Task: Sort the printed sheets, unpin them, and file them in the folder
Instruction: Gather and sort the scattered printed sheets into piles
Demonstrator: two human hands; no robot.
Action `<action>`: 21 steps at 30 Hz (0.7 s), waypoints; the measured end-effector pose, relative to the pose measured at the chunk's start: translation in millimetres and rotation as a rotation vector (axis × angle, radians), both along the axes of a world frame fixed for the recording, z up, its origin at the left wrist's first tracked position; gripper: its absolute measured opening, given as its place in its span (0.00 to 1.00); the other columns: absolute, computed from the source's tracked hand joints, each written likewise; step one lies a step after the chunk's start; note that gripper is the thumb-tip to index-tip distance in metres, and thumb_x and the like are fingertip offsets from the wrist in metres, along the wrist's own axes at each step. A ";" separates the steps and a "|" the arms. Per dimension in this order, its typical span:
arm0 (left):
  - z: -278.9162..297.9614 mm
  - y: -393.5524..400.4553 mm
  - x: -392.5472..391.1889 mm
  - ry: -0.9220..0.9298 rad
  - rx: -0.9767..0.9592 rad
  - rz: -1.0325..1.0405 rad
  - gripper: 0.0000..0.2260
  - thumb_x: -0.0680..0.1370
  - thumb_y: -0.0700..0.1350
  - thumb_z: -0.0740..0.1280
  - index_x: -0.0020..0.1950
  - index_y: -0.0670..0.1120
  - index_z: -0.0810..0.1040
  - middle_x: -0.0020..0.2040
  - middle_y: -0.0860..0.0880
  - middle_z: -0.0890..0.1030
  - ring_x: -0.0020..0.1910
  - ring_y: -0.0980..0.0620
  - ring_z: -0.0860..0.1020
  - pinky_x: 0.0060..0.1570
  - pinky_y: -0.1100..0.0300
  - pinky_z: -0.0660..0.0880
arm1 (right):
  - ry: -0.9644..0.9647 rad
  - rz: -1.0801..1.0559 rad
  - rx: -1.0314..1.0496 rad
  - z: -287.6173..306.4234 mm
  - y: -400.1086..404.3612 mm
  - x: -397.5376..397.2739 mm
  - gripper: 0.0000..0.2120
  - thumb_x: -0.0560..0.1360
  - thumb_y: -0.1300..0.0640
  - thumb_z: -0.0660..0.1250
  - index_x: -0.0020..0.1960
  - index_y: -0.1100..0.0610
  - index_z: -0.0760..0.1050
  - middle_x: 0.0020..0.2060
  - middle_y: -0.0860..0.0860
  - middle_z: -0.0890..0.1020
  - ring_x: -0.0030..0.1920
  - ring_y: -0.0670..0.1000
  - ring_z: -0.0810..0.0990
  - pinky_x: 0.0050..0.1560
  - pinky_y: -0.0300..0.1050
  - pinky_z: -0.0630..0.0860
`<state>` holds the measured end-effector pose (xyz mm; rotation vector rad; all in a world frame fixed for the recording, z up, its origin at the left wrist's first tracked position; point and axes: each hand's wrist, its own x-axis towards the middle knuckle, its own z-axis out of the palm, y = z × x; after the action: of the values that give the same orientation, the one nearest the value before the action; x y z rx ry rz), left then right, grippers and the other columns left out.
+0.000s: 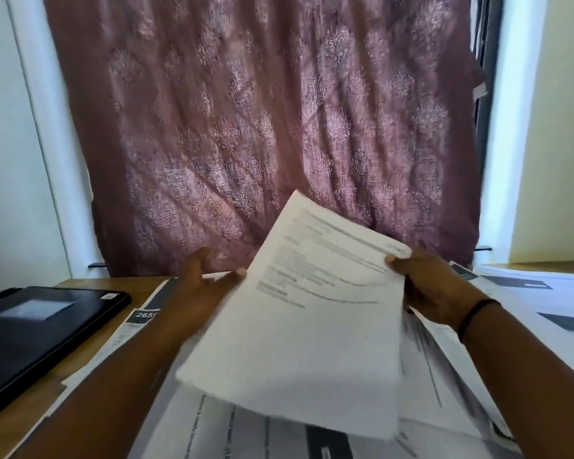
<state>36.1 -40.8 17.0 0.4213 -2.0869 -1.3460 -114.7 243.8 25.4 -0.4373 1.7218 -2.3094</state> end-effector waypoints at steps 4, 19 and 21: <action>3.9 8.8 13.3 -0.263 0.361 -0.424 0.23 0.69 0.56 0.73 0.60 0.46 0.79 0.56 0.43 0.83 0.52 0.43 0.83 0.53 0.49 0.78 | 0.091 0.075 0.193 -14.3 -8.5 9.3 0.13 0.78 0.65 0.63 0.61 0.65 0.76 0.53 0.64 0.83 0.55 0.65 0.81 0.56 0.65 0.76; -27.3 -0.5 2.4 -0.327 0.336 -0.368 0.13 0.76 0.32 0.66 0.58 0.44 0.78 0.50 0.42 0.85 0.47 0.41 0.84 0.46 0.49 0.80 | 0.209 -0.194 1.247 -6.7 53.4 -17.6 0.12 0.76 0.58 0.66 0.57 0.62 0.79 0.38 0.53 0.80 0.31 0.49 0.79 0.28 0.41 0.76; -30.5 0.6 0.7 -0.371 0.329 -0.347 0.13 0.75 0.32 0.67 0.57 0.43 0.78 0.49 0.42 0.85 0.47 0.41 0.84 0.46 0.49 0.80 | 0.253 -0.129 1.285 -6.4 42.3 -10.5 0.11 0.75 0.54 0.69 0.52 0.60 0.80 0.39 0.52 0.80 0.29 0.48 0.77 0.26 0.38 0.74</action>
<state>36.8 -40.2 -13.5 0.4908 -2.3160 -1.9555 -125.2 286.1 19.0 -0.3249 2.8917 -0.7908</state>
